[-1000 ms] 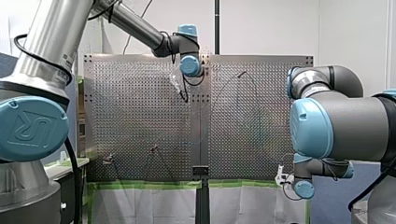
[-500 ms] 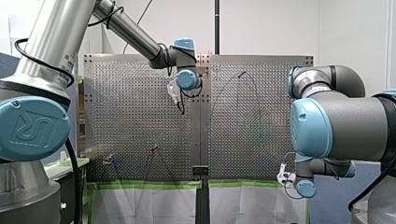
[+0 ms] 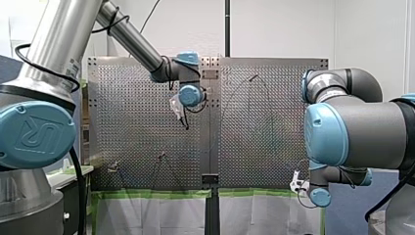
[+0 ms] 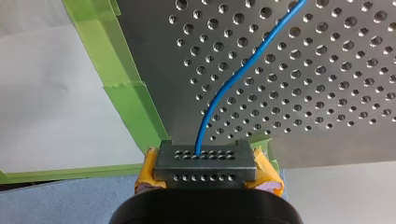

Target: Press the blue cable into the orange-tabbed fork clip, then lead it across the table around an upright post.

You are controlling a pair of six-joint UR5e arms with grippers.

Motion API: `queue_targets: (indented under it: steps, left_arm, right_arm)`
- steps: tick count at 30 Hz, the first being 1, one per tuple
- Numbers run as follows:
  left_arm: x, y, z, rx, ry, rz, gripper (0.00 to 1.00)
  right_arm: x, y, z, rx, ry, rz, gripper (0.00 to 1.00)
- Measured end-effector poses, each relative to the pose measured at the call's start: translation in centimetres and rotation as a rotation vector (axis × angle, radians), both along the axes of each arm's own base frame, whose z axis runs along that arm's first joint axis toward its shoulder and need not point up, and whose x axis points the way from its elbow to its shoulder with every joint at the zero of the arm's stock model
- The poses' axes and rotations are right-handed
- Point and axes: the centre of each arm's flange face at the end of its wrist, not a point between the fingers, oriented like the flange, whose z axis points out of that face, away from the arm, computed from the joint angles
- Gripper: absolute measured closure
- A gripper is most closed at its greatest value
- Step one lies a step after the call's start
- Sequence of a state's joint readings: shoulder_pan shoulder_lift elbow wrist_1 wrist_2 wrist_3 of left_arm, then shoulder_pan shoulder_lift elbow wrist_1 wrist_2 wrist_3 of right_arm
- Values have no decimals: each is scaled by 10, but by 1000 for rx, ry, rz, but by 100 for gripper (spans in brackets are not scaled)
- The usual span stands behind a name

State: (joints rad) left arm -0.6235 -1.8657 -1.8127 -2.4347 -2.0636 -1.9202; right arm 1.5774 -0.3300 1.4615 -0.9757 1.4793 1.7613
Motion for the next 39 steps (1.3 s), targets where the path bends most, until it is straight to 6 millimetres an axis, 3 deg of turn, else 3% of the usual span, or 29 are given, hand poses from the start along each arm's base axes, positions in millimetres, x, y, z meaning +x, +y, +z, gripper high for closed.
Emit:
queue_targets:
  steps: [18, 28, 39]
  left_arm:
    - [21, 65, -46, 62, -12, 62, 1]
    - [5, 80, -70, 87, -9, 83, 1]
    - [-26, 96, -108, 169, 74, 83, 1]
  right_arm:
    - [6, 1, 0, 0, 4, 19, 100]
    - [6, 1, 0, 0, 4, 20, 100]
    - [7, 2, 0, 1, 4, 21, 100]
